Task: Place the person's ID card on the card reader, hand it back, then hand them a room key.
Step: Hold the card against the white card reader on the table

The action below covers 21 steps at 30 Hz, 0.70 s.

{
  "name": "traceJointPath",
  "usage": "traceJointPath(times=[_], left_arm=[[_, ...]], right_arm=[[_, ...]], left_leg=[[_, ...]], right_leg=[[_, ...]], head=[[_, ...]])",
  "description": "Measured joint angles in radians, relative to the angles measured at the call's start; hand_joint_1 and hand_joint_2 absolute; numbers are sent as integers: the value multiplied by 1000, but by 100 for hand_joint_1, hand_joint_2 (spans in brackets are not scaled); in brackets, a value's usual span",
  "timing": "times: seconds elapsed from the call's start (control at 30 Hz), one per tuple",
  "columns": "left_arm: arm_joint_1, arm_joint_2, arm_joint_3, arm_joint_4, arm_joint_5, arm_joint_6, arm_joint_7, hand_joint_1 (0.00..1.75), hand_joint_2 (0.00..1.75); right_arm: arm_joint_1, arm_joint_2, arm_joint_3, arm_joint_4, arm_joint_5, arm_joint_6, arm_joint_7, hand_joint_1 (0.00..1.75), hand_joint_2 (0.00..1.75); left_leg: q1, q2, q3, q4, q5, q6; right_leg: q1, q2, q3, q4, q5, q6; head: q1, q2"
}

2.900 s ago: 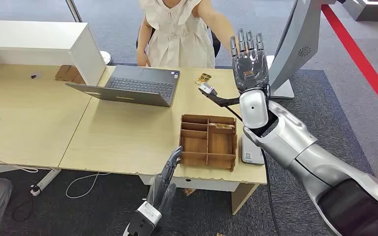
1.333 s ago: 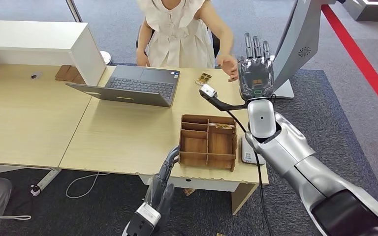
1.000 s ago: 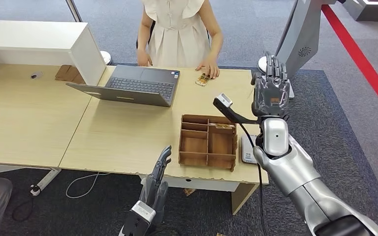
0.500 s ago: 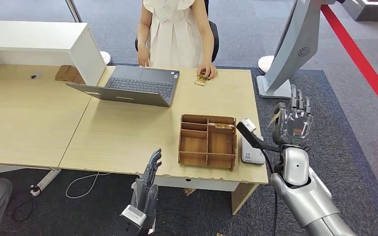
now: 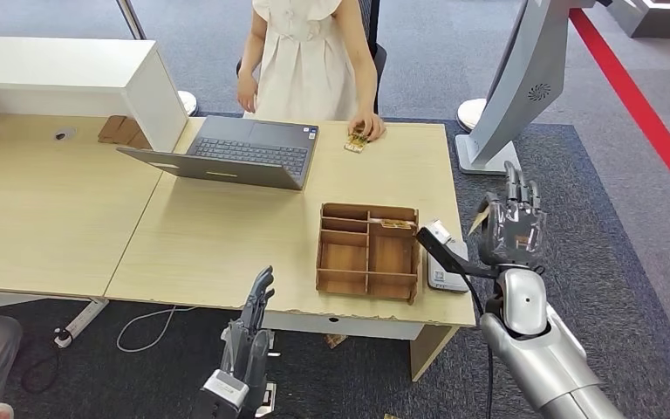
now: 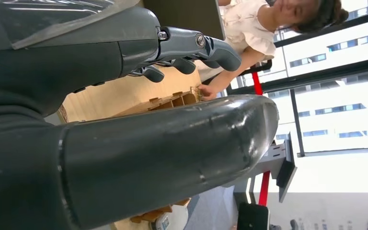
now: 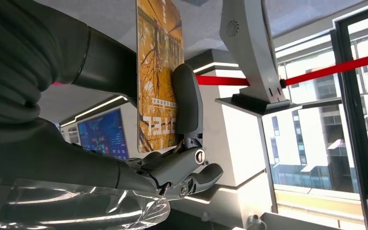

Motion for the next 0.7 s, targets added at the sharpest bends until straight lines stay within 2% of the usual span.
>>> traceJointPath(times=[0.37,0.7], left_arm=[[1,0,1,-6,11,0,-1,0,0],[-3,0,-3,-6,44,0,-5,0,0]], right_arm=[[-14,64,48,121,-64,0,-31,175,175],[-20,86,71,207,-97,0,-22,175,175]], left_leg=[[0,0,0,0,0,0],[0,0,0,0,0,0]], right_leg=[[0,0,0,0,0,0],[0,0,0,0,0,0]], head=[[0,0],[0,0]])
